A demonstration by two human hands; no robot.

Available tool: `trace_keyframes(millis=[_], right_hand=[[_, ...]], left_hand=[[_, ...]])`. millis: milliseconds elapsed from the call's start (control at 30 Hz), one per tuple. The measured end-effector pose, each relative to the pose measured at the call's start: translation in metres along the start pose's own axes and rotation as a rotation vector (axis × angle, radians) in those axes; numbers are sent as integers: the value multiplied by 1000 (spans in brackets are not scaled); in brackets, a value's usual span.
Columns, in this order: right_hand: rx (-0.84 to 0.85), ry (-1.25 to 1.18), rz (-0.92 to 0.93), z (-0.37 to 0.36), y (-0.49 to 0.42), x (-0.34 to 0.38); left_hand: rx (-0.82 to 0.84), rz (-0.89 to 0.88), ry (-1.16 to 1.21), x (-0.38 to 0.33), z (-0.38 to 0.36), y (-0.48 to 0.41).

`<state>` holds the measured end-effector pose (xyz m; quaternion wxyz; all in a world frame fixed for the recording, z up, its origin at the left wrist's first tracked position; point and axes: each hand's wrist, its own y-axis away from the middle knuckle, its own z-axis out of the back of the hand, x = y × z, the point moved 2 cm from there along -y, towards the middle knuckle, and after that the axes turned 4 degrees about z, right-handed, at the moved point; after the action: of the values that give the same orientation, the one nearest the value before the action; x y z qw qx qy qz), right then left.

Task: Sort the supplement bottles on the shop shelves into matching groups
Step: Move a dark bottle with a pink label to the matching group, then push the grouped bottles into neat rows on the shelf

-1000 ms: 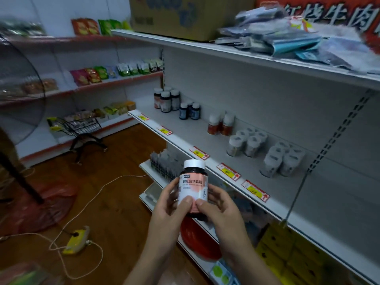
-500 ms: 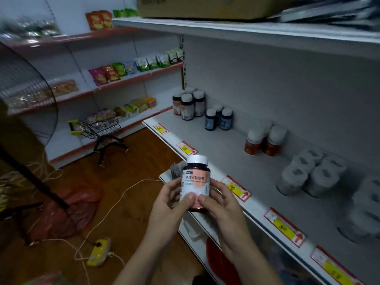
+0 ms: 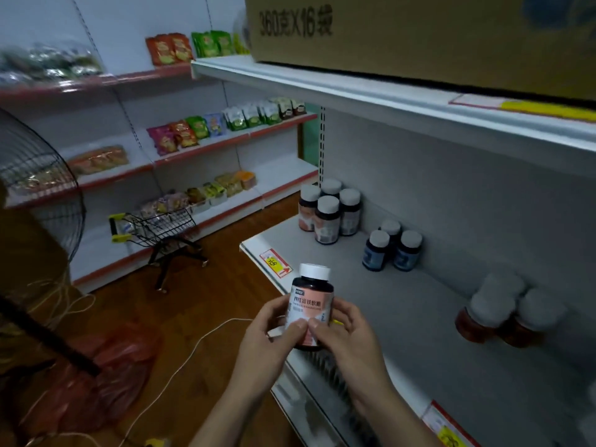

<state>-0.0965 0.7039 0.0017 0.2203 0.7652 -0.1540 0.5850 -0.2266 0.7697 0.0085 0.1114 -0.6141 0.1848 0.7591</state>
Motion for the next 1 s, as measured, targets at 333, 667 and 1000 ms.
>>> trace_keyframes(millis=[333, 667, 1000], right_hand=[[-232, 300, 158, -80, -153, -2], [-635, 480, 70, -126, -238, -5], [-788, 435, 6, -129, -228, -19]], left_hand=[[333, -129, -173, -8, 63, -202], [598, -217, -202, -5, 59, -329], [625, -131, -158, 6, 56, -338]])
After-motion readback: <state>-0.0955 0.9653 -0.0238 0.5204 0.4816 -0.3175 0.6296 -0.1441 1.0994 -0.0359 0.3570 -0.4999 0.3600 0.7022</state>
